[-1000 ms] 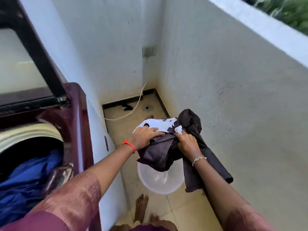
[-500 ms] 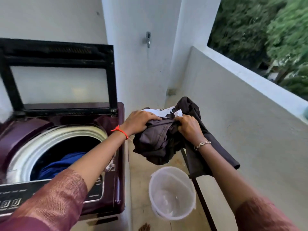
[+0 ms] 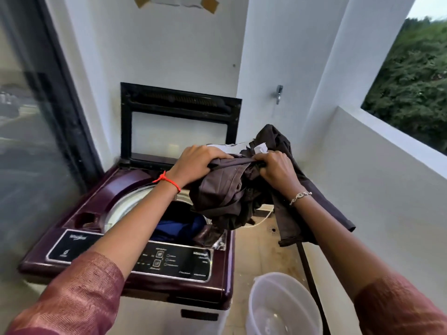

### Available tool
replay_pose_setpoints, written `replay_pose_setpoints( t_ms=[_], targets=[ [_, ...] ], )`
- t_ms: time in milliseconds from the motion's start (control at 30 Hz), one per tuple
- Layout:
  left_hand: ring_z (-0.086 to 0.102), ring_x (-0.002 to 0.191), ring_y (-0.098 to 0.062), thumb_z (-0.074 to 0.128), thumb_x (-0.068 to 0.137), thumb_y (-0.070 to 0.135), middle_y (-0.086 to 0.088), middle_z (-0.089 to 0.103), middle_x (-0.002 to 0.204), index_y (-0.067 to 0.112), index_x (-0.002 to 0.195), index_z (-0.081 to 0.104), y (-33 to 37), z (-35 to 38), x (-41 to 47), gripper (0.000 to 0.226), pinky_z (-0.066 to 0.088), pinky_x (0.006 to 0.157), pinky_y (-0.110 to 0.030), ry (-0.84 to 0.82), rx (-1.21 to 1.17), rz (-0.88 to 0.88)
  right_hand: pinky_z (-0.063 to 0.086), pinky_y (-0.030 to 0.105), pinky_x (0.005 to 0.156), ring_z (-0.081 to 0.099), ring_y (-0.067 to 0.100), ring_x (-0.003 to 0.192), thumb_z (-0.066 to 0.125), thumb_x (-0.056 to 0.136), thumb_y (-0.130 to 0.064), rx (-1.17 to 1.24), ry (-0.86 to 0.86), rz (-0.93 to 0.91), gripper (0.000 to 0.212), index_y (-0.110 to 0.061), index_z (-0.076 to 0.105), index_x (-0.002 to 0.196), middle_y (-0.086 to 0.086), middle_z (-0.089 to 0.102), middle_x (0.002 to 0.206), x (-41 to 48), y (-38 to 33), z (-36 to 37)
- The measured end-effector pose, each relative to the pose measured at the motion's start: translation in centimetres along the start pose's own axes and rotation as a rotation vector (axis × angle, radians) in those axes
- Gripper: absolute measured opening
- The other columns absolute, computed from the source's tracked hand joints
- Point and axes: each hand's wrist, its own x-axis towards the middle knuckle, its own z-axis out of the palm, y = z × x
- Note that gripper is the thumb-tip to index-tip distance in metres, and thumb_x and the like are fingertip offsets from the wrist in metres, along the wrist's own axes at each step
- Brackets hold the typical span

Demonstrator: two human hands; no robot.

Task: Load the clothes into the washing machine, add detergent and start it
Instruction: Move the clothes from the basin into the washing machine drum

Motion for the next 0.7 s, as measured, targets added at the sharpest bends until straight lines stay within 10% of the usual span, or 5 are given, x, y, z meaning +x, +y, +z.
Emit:
replay_pose_setpoints(
  t_ms=[700],
  targets=[
    [0.054, 0.12, -0.022, 0.047, 0.066, -0.015, 0.003, 0.058, 0.129, 0.031, 0.127, 0.056, -26.4, 8.0, -11.3, 0.078, 0.05, 0.088, -0.039, -0.305, -0.087, -0.129, 0.047, 0.04, 0.076, 0.061, 0.042, 0.092, 0.055, 0.069, 0.002, 0.131, -0.317, 0.147, 0.042, -0.012, 0.07, 0.106, 0.022, 0.067, 0.101, 6.4, -15.4, 25.6]
  ],
)
